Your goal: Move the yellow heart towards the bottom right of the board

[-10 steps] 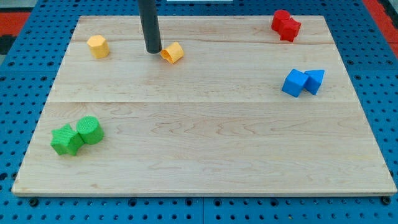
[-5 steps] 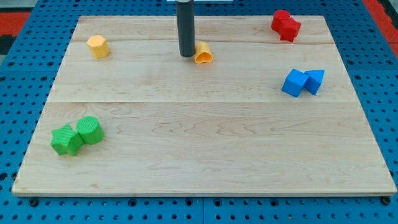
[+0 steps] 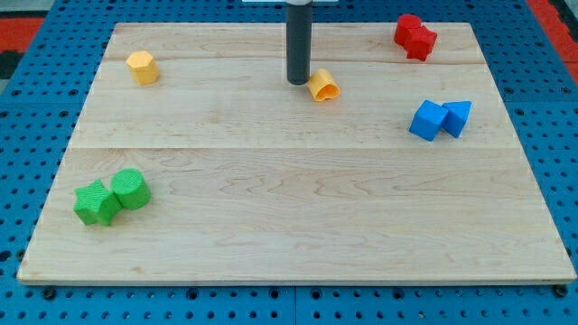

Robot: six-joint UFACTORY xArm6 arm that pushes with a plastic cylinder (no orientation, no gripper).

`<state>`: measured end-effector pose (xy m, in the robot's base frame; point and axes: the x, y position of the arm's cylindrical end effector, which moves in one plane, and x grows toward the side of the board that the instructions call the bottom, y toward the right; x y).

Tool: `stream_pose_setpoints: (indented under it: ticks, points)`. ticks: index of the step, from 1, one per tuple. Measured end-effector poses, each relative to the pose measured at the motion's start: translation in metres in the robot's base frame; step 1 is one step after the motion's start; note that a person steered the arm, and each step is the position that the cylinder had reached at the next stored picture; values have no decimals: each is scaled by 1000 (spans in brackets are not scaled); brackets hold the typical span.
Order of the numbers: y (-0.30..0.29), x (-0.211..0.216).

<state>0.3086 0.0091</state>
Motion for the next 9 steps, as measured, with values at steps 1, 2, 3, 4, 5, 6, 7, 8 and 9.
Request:
stream_pose_setpoints:
  ticks: [1,2,3,4,5,6,7,8,9]
  points:
    - [23,-8]
    - [51,16]
    - [66,57]
    - [53,82]
    - [55,122]
    - [52,155]
    - [50,185]
    - [93,204]
    - [103,235]
